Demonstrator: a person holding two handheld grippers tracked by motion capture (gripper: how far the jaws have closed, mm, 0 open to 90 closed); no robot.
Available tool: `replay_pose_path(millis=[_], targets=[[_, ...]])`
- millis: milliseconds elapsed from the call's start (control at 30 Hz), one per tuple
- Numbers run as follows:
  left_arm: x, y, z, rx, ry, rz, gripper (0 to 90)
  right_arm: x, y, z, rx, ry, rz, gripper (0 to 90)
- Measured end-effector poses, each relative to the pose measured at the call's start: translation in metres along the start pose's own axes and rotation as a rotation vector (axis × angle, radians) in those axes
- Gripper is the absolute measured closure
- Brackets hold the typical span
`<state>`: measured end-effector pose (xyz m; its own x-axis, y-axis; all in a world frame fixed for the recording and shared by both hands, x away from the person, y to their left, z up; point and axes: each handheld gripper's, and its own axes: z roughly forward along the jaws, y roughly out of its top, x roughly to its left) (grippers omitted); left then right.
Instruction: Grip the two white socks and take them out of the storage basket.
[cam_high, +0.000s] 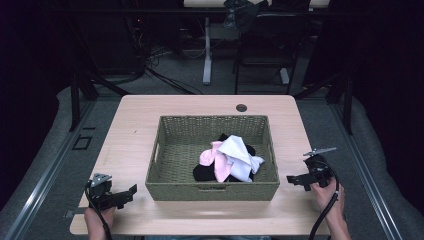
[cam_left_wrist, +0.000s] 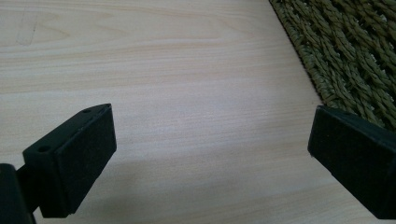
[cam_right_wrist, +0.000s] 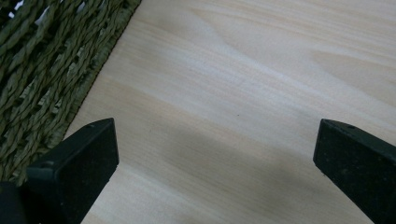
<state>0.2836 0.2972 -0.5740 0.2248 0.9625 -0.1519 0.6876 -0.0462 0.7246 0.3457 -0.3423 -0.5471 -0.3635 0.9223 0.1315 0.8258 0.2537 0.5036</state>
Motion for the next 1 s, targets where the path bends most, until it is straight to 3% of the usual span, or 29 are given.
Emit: replay_pose_path(millis=[233, 333, 467, 767, 800, 933, 1000], targets=[[-0.003, 0.001, -0.004, 0.009, 0.001, 0.022, 1.2, 0.002, 0.000, -0.004, -0.005, -0.009, -0.009, 0.0], [-0.002, 0.000, -0.004, -0.006, 0.005, 0.009, 1.4, 0.002, 0.000, -0.003, -0.004, -0.003, -0.016, 0.0], [-0.004, 0.002, -0.002, 0.006, 0.033, 0.009, 1.3, 0.005, -0.001, -0.007, -0.025, -0.010, -0.025, 0.0], [-0.007, 0.007, 0.004, -0.004, 0.014, 0.019, 1.3, 0.005, -0.004, -0.012, -0.005, -0.016, -0.021, 0.0], [-0.007, 0.008, 0.004, 0.012, 0.007, 0.025, 1.3, 0.006, -0.004, -0.013, -0.006, -0.017, -0.017, 0.0], [-0.007, 0.006, 0.003, 0.001, 0.004, 0.024, 1.3, 0.007, -0.001, -0.020, -0.016, -0.036, -0.018, 0.0], [-0.005, 0.004, 0.001, -0.004, 0.008, 0.013, 1.3, 0.008, 0.002, -0.024, -0.046, -0.053, -0.037, 1.3]])
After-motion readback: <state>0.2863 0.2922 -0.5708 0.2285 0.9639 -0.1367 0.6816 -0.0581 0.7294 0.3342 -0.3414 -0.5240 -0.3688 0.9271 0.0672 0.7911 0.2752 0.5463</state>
